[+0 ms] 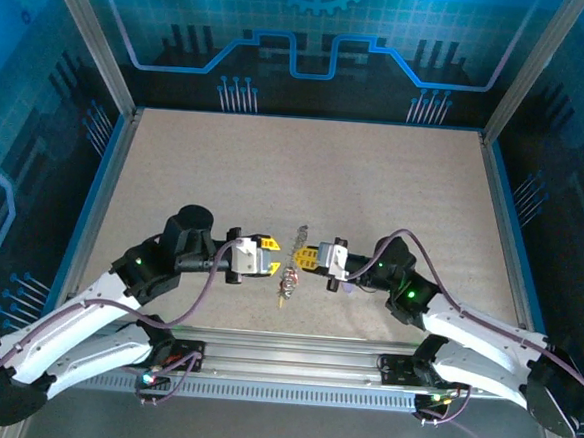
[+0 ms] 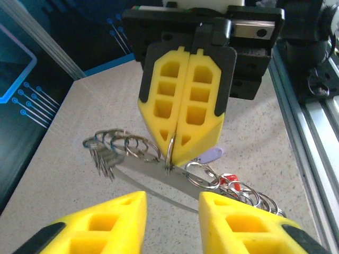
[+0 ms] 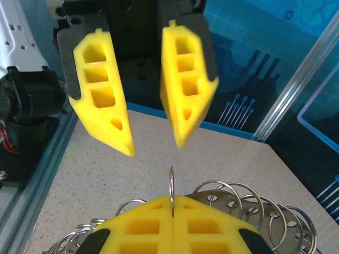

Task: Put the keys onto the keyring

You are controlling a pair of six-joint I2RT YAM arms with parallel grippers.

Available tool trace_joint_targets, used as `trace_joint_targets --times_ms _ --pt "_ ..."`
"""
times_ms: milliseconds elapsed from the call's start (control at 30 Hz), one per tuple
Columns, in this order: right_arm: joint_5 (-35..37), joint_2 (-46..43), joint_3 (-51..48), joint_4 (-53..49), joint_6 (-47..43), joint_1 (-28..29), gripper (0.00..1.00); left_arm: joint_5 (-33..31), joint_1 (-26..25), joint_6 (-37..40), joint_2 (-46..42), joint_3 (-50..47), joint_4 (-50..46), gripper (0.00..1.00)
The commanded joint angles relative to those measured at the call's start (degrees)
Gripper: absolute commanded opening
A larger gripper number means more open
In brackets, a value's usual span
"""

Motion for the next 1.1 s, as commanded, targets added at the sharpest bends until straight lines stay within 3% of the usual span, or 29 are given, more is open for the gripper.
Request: trace_joint_targets --times_ms 0,167,267,400,600,867,1067 --pt "7.1 -1.7 -0.5 4.8 0.6 0.8 0.00 -1.6 -0.2 -5.3 -0.9 -3.1 9.3 0.29" --pt "24.5 -1.2 -0.6 3.8 1.8 5.2 0.00 -8.0 -1.9 -7.6 2.5 -3.6 15.1 0.28" --pt "29.5 0.2 -0.1 3.5 2.5 7.7 0.00 -10.0 -2.6 -7.6 4.9 -3.5 18.0 0.27" --pt "31.3 2.0 0.6 3.9 4.3 9.4 0.00 -12.6 -3.3 -5.5 7.6 -3.0 19.4 0.16" --pt "33.1 3.2 1.5 4.3 6.2 10.2 0.00 -15.3 -4.8 -1.0 9.3 -1.8 17.1 0.11" --pt "34.5 3.2 2.2 3.9 9.5 10.5 0.00 -16.5 -5.5 1.9 8.8 -2.5 16.3 0.24" --pt "34.1 3.4 2.4 4.2 9.8 10.7 0.00 -17.1 -5.6 1.9 9.0 -2.4 16.0 0.26"
